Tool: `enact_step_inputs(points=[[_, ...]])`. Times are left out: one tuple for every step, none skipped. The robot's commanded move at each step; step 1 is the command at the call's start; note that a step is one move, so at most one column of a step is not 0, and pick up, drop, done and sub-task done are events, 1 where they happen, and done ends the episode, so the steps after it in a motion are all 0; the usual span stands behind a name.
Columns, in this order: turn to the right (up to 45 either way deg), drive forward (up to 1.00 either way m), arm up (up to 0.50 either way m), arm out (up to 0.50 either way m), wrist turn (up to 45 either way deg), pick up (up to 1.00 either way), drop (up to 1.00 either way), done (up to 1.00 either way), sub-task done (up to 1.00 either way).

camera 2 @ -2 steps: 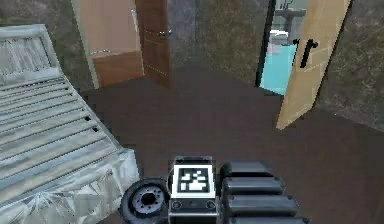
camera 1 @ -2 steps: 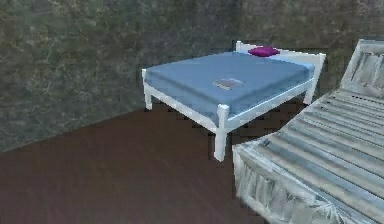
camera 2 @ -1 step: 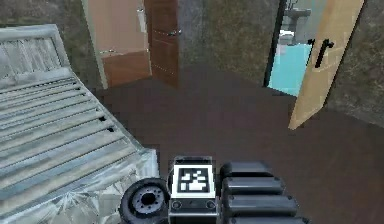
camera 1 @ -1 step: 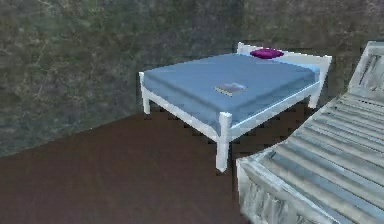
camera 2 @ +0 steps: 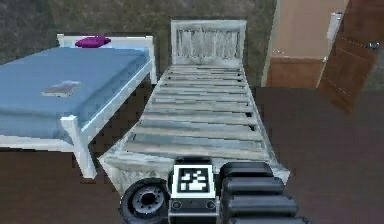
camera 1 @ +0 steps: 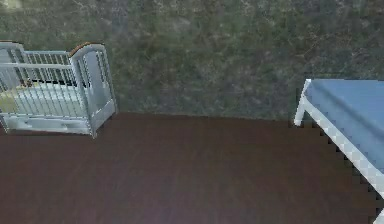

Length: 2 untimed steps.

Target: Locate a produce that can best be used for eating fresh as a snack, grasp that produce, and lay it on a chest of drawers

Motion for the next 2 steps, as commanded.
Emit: enact_step_inputs(points=[[-42.0,0.0,0.0,0.0,0.0,0.0,0.0,0.0,0.0],[0.0,1.0,0.0,0.0,0.0,0.0,0.0,0.0,0.0]])
